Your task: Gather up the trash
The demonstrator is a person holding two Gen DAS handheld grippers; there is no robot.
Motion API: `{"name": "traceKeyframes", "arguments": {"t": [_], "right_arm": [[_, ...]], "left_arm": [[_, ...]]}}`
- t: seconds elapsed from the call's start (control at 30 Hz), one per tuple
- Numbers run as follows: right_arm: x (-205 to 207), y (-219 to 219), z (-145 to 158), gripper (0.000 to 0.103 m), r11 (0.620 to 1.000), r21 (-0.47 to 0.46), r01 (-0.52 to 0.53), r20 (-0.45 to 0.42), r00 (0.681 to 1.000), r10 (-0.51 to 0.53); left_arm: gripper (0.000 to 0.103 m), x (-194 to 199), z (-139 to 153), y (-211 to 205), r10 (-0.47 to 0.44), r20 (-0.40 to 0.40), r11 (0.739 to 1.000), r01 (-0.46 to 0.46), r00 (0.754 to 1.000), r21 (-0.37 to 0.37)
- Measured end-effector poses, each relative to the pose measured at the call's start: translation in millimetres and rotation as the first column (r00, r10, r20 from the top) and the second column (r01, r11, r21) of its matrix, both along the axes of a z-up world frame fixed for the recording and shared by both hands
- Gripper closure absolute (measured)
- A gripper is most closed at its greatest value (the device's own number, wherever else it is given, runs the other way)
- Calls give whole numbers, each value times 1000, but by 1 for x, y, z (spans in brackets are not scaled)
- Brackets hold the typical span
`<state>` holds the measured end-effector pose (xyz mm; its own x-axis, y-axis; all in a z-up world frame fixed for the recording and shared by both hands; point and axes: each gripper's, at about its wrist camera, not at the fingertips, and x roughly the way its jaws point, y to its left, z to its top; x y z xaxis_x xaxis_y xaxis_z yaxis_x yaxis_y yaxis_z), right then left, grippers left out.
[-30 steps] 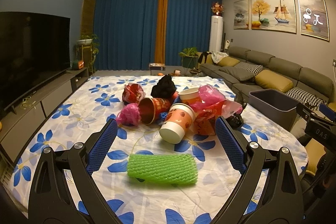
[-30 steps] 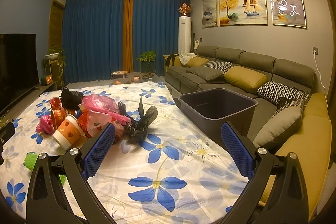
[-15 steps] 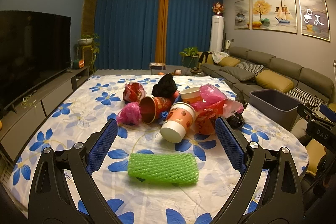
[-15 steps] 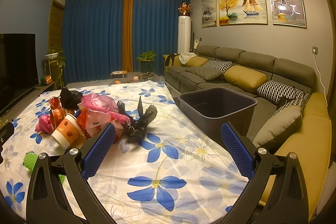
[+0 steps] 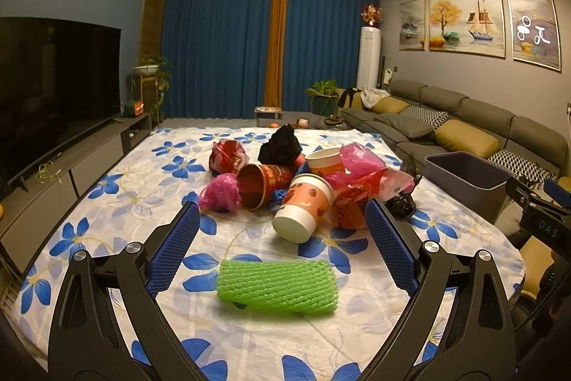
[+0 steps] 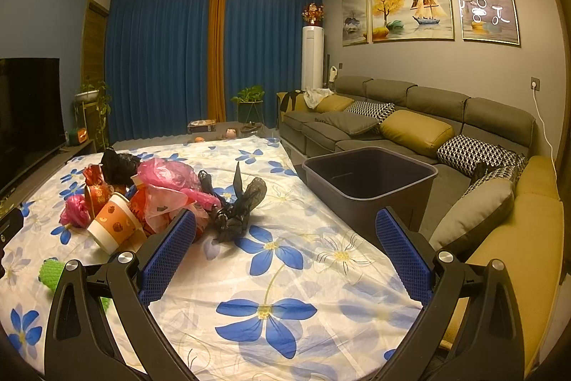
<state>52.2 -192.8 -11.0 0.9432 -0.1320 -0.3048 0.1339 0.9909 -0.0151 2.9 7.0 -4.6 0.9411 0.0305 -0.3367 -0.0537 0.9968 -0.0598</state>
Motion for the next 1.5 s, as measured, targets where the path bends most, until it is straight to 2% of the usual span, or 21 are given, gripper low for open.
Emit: {"name": "traceKeyframes", "arguments": {"t": [0.9,1.5], "right_arm": [[5,-3,-6,5,1000,7,5,-5,1000,-5],[15,2,-5,5,1000,7,-11,-6,1000,11]], "left_arm": [[11,5,-10,-1,7,-10,1000,-7,1000,-14],[11,10,-18,22,7,-31,999,-8,999,-38]]}}
